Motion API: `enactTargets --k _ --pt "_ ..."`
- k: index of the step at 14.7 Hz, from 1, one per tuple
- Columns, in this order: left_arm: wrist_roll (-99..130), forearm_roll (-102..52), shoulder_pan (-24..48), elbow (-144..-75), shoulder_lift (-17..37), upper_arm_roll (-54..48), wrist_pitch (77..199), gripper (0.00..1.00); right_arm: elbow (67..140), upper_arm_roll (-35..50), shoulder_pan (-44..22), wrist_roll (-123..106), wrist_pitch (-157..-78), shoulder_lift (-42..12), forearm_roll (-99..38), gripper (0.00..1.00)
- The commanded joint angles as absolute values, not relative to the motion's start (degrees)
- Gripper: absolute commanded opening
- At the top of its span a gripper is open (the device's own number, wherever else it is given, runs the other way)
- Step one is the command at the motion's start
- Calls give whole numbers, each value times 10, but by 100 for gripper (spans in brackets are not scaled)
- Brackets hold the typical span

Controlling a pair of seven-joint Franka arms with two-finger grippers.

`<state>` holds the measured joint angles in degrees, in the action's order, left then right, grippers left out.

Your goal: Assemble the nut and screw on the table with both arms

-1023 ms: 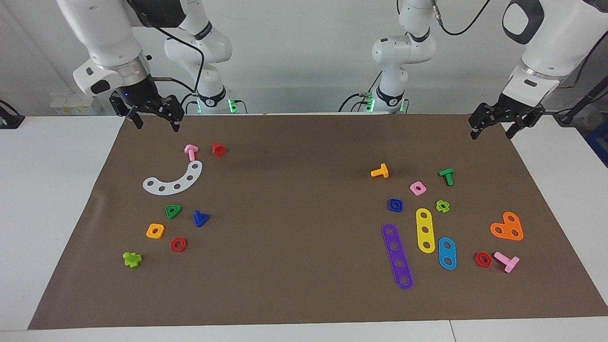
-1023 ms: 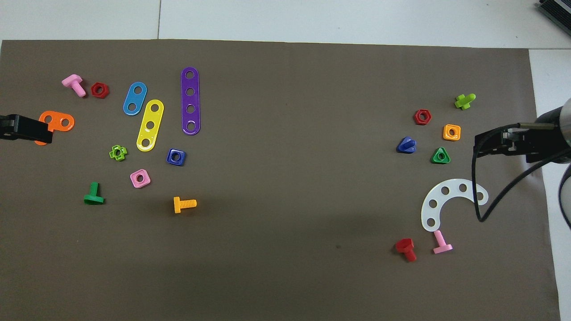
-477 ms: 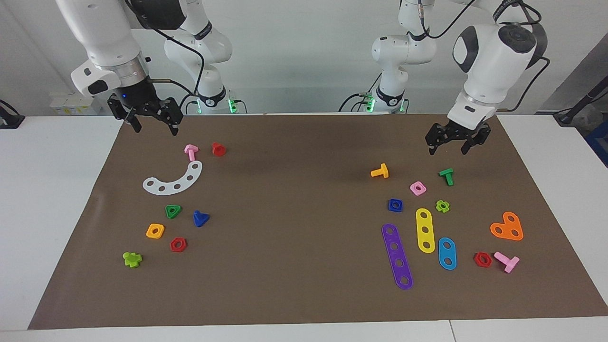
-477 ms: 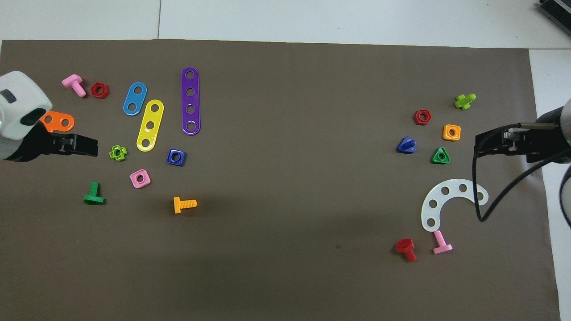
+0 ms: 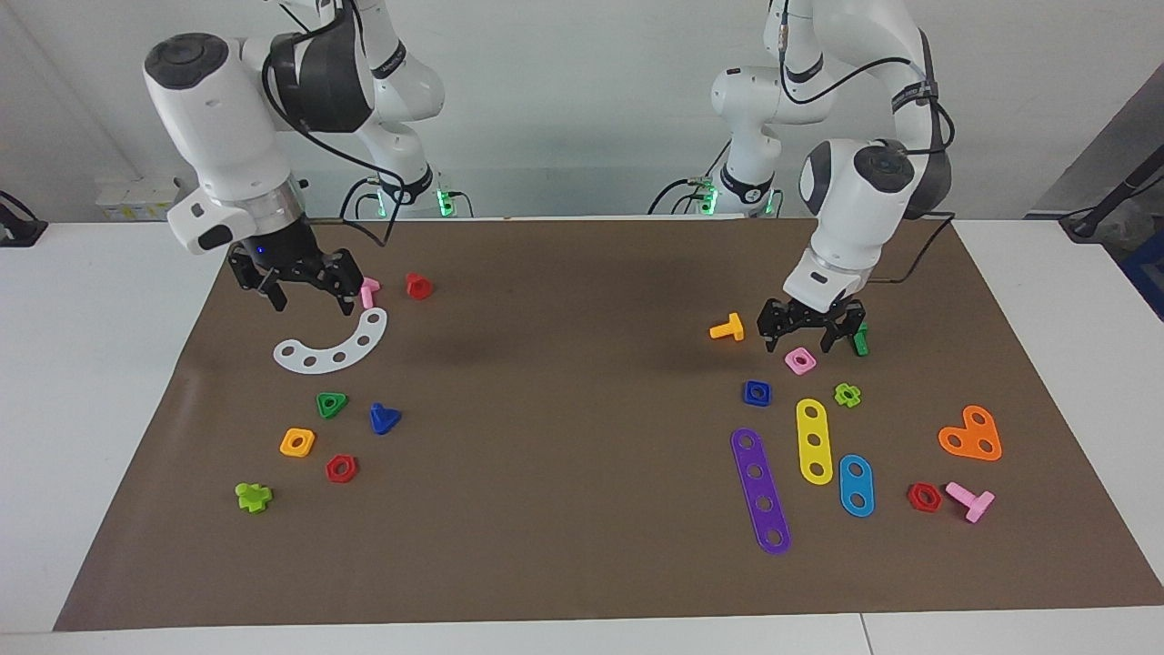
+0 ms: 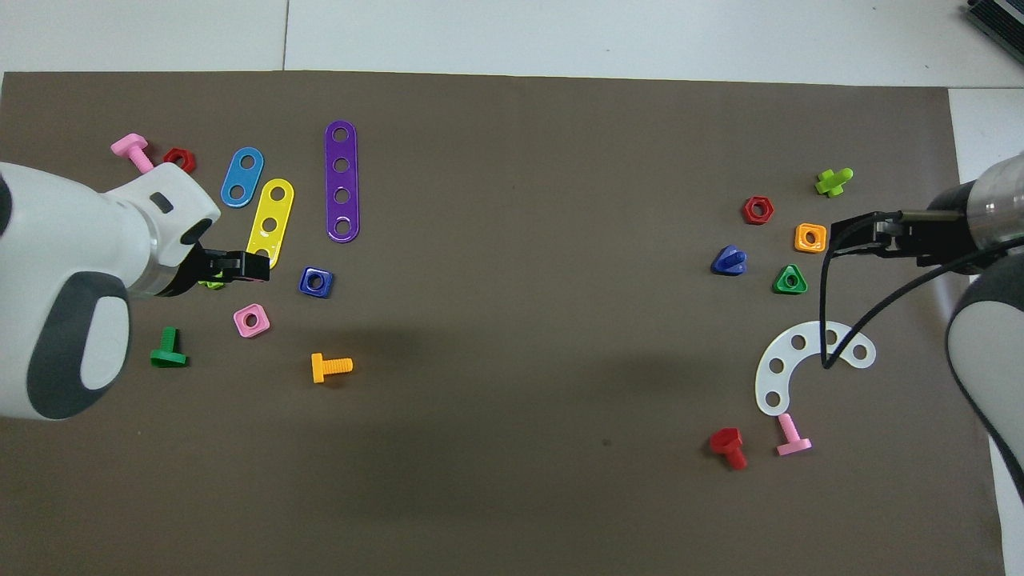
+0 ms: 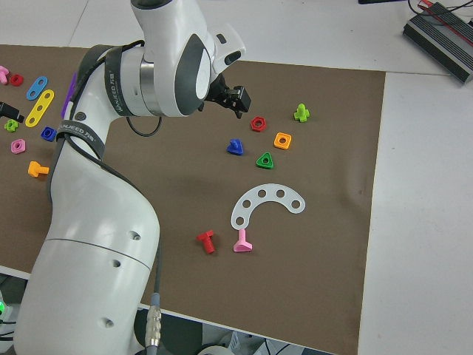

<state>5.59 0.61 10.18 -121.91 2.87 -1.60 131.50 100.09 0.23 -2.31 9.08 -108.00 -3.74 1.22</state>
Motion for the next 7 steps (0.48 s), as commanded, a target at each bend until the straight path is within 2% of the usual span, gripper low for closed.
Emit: enactTargets --k 1,6,7 --pt "32 -2 120 -1253 47 -10 1375 95 1001 6 -12 69 -1126 -82 1 99" --pt "-26 -1 141 -1251 113 -9 1439 95 1001 6 -12 68 -1193 -155 1 96" --pt "-32 -1 141 -1247 123 -9 1444 92 1001 6 -13 68 -1193 -164 1 95"
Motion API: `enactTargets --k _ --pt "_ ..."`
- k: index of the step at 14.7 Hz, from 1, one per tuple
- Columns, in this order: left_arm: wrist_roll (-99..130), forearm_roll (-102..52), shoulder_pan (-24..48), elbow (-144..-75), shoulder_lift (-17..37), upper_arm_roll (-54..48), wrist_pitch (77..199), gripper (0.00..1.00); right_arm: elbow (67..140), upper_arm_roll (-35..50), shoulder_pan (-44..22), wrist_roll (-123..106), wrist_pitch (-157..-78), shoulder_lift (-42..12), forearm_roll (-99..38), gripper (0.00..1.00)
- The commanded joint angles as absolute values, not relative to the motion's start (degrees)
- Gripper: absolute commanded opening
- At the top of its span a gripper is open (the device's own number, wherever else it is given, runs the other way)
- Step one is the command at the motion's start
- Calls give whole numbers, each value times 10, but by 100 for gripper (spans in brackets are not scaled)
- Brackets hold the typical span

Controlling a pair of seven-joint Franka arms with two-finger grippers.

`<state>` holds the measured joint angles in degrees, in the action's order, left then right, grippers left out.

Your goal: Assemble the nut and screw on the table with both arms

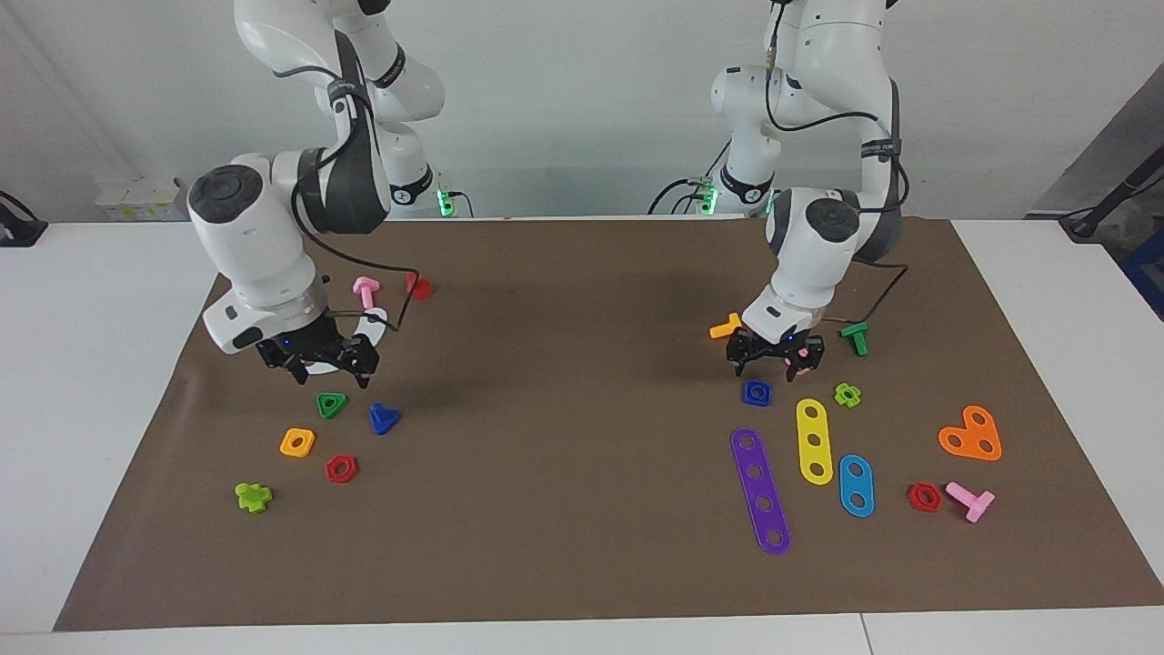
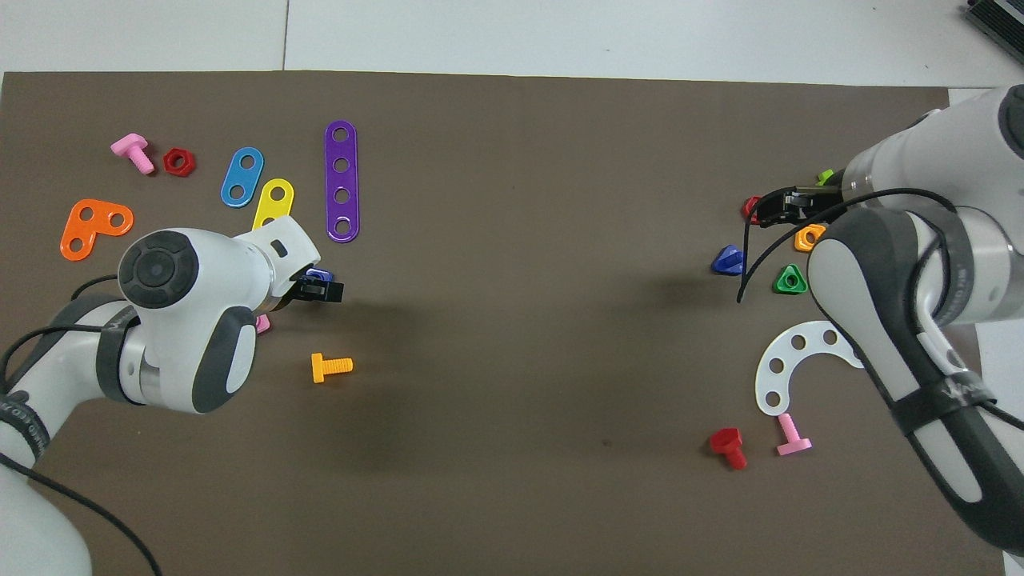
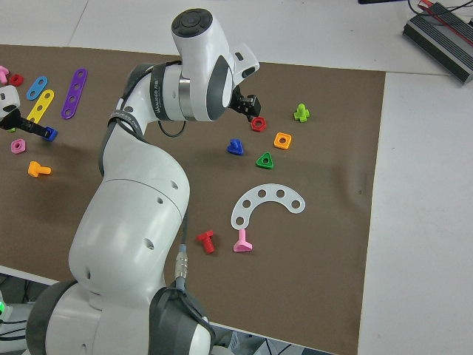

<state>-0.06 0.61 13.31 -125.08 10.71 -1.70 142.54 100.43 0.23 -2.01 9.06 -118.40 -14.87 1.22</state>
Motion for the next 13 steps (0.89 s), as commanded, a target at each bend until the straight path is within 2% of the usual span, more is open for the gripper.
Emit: enactTargets --k 1,4,5,6,9,12,13 --pt "-34 -1 141 -1247 134 -9 1461 91 1003 6 -18 68 -1194 -170 1 93" --pt "-43 -1 139 -1246 152 -9 1489 87 1057 7 -20 56 -1257 -175 1 86" --pt "-52 -1 138 -1246 152 -9 1486 84 1070 7 -21 55 -1274 -175 1 86" --pt "-62 -1 136 -1246 152 -9 1484 73 1072 7 -21 55 -1278 -178 2 85" --pt "-69 -1 134 -1233 151 -9 1445 2 1073 7 -40 53 -1291 -198 1 80" --pt "-65 -1 135 -1197 153 -9 1377 0 1082 7 -41 52 -1302 -201 2 76" --pt "-64 -1 135 -1189 154 -8 1367 0 1087 7 -41 51 -1307 -201 1 71"
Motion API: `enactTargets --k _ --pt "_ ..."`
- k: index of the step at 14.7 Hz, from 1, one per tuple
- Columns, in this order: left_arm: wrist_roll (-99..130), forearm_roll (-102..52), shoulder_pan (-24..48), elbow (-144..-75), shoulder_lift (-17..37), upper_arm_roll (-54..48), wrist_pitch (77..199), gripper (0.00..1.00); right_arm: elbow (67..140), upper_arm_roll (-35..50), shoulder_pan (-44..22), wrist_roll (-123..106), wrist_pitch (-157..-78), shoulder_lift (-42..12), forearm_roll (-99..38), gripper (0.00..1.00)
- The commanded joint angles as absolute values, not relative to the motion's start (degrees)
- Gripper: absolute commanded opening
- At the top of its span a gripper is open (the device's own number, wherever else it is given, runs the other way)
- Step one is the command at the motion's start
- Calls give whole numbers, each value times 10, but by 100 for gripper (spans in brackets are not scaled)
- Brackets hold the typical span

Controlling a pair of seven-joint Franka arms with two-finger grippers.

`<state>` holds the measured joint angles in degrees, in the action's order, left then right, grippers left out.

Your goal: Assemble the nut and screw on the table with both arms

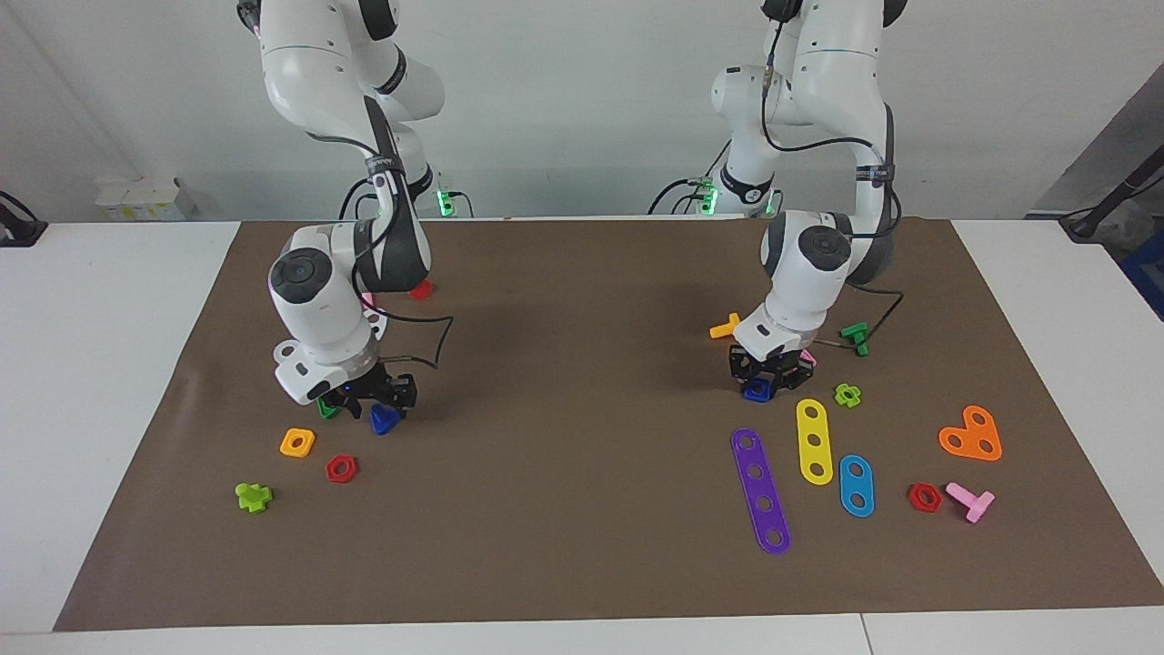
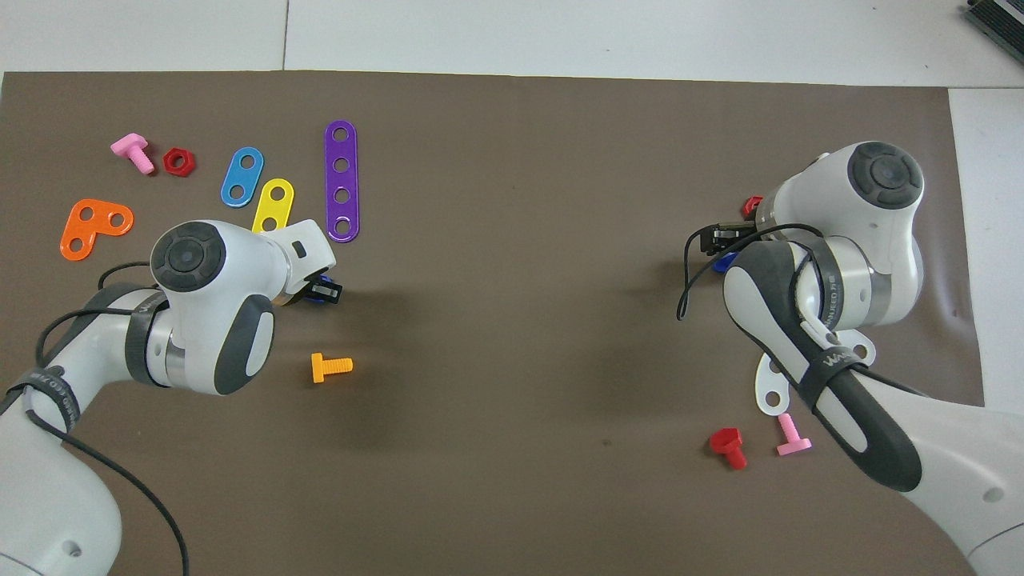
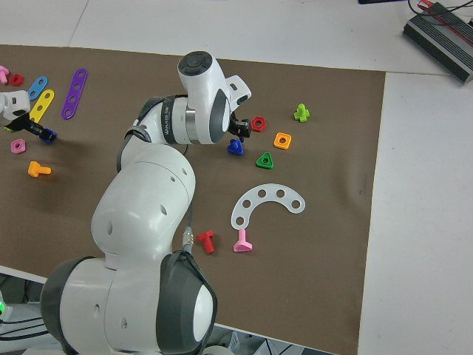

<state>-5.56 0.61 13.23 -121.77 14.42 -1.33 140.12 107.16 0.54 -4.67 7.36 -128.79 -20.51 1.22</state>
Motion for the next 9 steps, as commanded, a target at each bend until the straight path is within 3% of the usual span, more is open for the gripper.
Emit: enactTargets --k 1,6,9 --pt "-61 -1 135 -1178 155 -9 1359 0 1090 7 -41 52 -1313 -201 2 68" --pt "23 -18 148 -1070 156 -9 1212 0 1096 7 -38 53 -1324 -200 1 51" --pt "67 -28 171 -1042 155 -9 1174 0 1096 7 -39 54 -1324 -200 2 38"
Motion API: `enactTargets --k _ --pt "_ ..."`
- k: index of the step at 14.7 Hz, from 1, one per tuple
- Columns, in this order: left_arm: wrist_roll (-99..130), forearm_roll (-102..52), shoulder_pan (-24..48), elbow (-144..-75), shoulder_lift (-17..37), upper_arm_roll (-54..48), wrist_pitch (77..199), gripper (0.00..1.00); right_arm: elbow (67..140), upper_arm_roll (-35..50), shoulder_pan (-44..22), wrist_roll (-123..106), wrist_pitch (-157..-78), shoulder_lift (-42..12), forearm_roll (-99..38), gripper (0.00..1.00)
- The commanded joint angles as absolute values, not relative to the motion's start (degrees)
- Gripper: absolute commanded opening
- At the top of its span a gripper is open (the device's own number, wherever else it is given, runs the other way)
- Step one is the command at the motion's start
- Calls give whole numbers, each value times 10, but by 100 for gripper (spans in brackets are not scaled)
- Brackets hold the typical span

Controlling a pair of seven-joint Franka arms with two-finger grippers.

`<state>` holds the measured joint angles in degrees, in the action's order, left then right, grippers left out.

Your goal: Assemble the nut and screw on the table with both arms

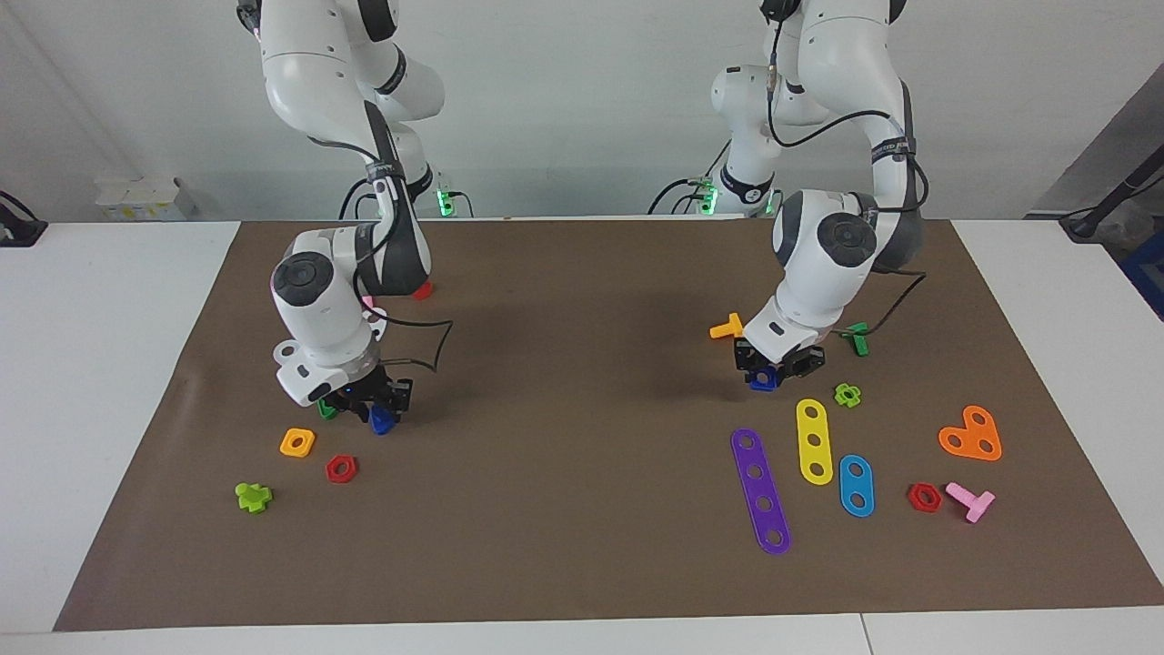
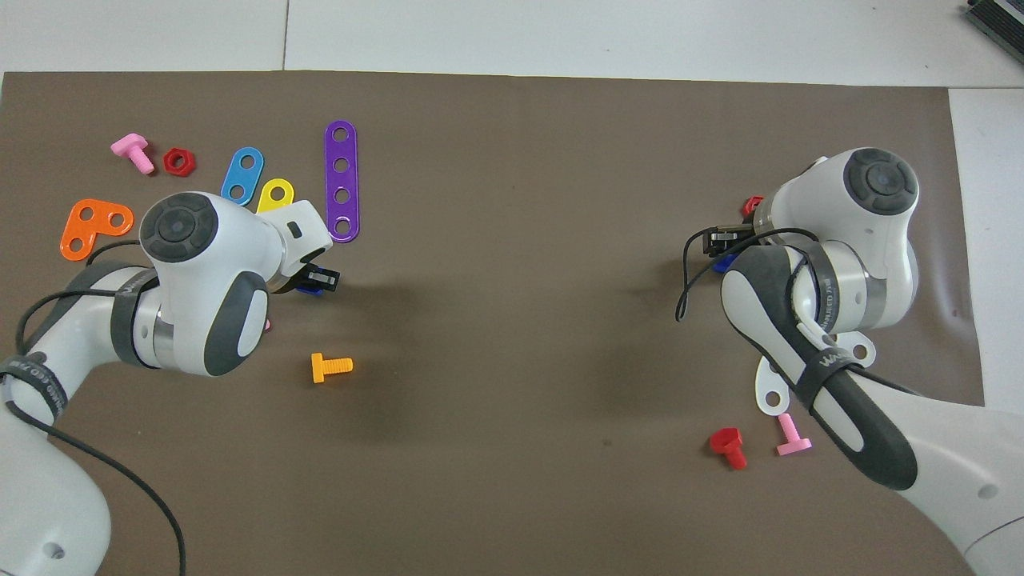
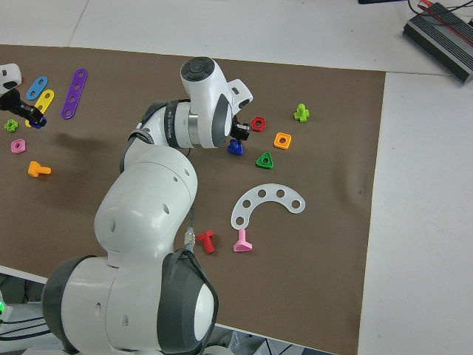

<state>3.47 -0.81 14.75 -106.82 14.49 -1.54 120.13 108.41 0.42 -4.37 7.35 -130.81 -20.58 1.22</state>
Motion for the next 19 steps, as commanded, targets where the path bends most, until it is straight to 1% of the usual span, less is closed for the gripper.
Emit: enactTargets --k 1,2,4,8,10,12,16,19 --pt "89 -33 185 -1042 155 -8 1175 0 1096 7 -39 54 -1324 -200 1 33" --pt "108 -33 198 -1039 155 -7 1175 0 1096 7 -38 53 -1323 -200 2 23" --pt "142 -34 212 -1022 156 -7 1172 0 1095 7 -39 56 -1317 -195 1 0" --pt "229 -35 240 -994 163 -9 1169 0 1088 10 -52 75 -1293 -176 1 0" --pt "233 -45 243 -982 169 -9 1166 0 1080 11 -86 134 -1288 -172 1 0" --pt "234 -45 250 -976 170 -9 1157 0 1078 11 -129 203 -1302 -174 2 0" --pt "245 -45 254 -975 170 -9 1155 0 1063 11 -226 336 -1318 -181 2 0" --pt "247 -45 255 -976 170 -8 1150 0 1059 11 -285 421 -1321 -192 11 0"
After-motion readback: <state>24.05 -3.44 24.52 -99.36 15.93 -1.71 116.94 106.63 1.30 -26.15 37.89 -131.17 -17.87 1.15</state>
